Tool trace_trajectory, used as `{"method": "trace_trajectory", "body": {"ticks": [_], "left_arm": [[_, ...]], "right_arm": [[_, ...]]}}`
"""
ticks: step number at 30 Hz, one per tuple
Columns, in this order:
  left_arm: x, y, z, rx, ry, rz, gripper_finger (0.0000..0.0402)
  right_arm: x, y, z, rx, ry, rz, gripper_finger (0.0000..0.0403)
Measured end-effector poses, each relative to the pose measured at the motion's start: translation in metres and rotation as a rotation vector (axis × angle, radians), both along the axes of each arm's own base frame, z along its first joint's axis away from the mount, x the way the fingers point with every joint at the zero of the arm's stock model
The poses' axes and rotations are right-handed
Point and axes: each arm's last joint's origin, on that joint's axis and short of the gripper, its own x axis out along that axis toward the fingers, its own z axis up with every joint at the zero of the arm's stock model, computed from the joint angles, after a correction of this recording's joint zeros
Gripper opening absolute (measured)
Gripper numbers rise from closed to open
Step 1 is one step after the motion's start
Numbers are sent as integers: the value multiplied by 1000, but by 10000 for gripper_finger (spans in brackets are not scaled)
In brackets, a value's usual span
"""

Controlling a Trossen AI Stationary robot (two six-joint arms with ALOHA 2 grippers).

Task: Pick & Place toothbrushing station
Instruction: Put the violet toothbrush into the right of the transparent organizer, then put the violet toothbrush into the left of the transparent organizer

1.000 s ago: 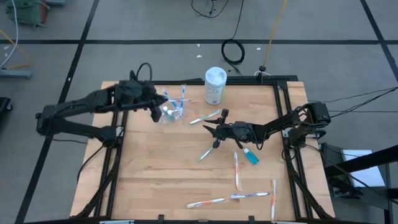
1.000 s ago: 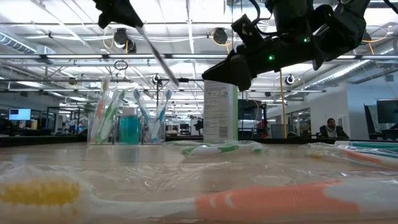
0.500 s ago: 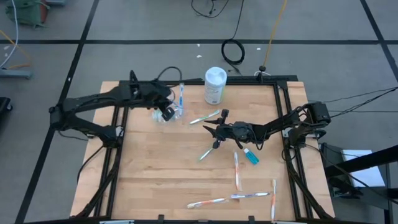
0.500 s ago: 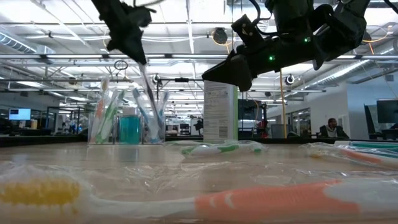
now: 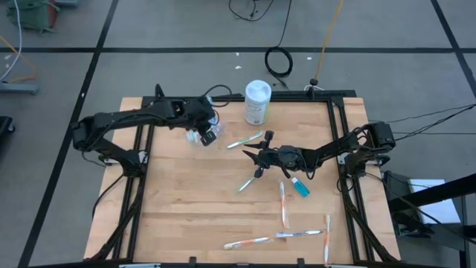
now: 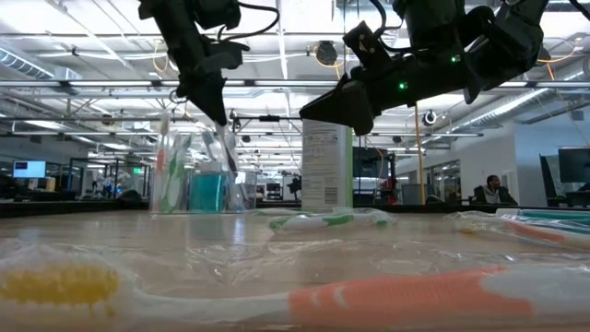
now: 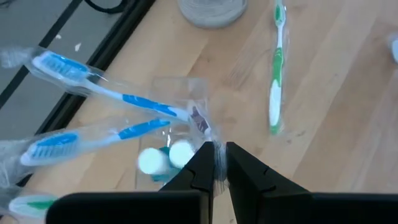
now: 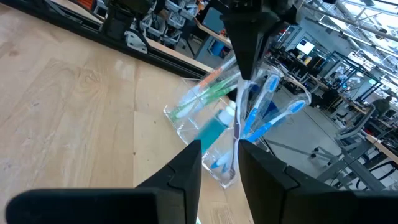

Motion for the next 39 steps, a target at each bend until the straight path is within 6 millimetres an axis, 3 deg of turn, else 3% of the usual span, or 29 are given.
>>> {"method": "trace_trajectory", "body": {"ticks": [9, 15, 20, 28, 39], "left_arm": [[0, 3, 1, 128, 60, -42, 91], [-1, 10, 7, 368, 130, 72, 124], [2, 15, 15, 502, 101, 192, 128], [5, 13, 15, 465, 60, 161, 129], [7, -24, 32, 292, -134, -74, 129]], "right_arm": [[0, 0, 0, 0, 0, 0, 94], [0, 0, 0, 0, 0, 0, 94], [0, 0, 0, 0, 0, 0, 93], [0, 0, 0, 0, 0, 0, 93], [-1, 0, -7, 6, 71, -1, 104]]}}
